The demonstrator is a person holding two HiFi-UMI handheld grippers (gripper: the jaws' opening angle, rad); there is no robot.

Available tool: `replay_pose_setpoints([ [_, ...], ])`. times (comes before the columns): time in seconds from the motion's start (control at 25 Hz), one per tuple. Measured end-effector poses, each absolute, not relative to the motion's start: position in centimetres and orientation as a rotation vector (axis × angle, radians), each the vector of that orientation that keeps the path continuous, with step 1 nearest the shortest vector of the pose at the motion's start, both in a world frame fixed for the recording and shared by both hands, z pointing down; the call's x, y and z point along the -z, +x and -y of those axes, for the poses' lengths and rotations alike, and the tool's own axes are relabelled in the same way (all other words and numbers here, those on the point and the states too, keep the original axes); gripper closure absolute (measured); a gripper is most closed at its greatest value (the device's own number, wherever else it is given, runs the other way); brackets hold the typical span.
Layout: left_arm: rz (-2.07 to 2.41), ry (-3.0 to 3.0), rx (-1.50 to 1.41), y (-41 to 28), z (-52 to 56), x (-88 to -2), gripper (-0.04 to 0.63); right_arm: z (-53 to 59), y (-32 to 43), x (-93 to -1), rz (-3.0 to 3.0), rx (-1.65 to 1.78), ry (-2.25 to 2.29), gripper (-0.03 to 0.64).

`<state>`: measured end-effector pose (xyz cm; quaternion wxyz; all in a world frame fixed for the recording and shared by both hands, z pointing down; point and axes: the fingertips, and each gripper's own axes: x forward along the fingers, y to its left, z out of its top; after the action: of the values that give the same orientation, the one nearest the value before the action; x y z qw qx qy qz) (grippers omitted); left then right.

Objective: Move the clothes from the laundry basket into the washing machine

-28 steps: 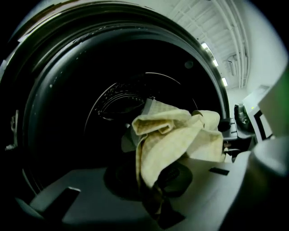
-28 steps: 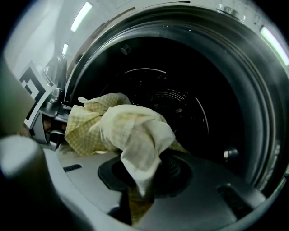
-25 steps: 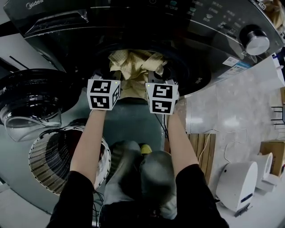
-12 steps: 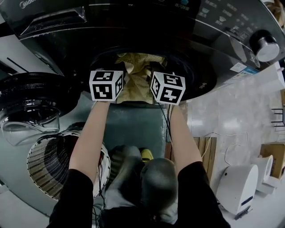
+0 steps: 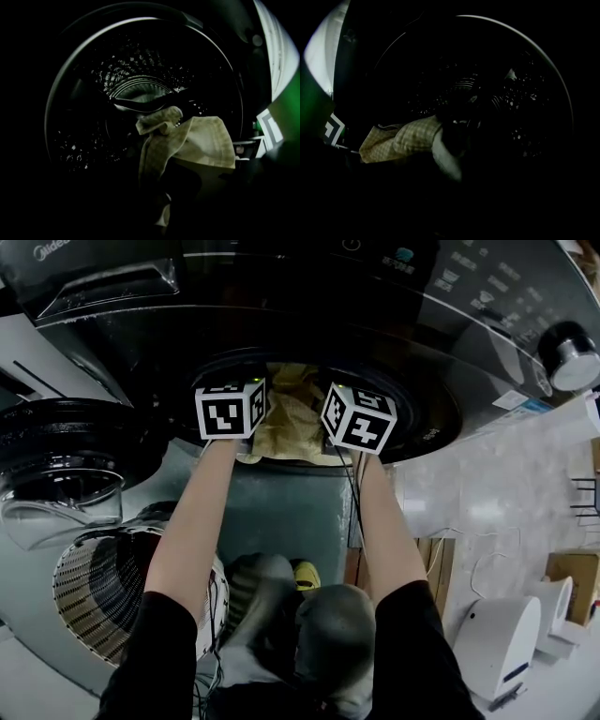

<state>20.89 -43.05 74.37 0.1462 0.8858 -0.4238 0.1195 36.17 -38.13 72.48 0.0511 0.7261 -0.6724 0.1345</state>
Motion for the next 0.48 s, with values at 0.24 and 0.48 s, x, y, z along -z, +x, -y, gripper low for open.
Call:
replay_pose_setpoints([
  [0.24, 1.226, 2.541, -0.354, 21.02, 43.07, -74.57, 0.445, 38.05, 36.56, -72.79, 2.032, -0.418, 2.232, 0.360],
  [0.48, 1.234, 2.546, -0.376, 21.06, 42.98, -74.62, 0.430, 38.12, 36.47, -73.30, 2.005, -0.428, 2.219, 0.354],
])
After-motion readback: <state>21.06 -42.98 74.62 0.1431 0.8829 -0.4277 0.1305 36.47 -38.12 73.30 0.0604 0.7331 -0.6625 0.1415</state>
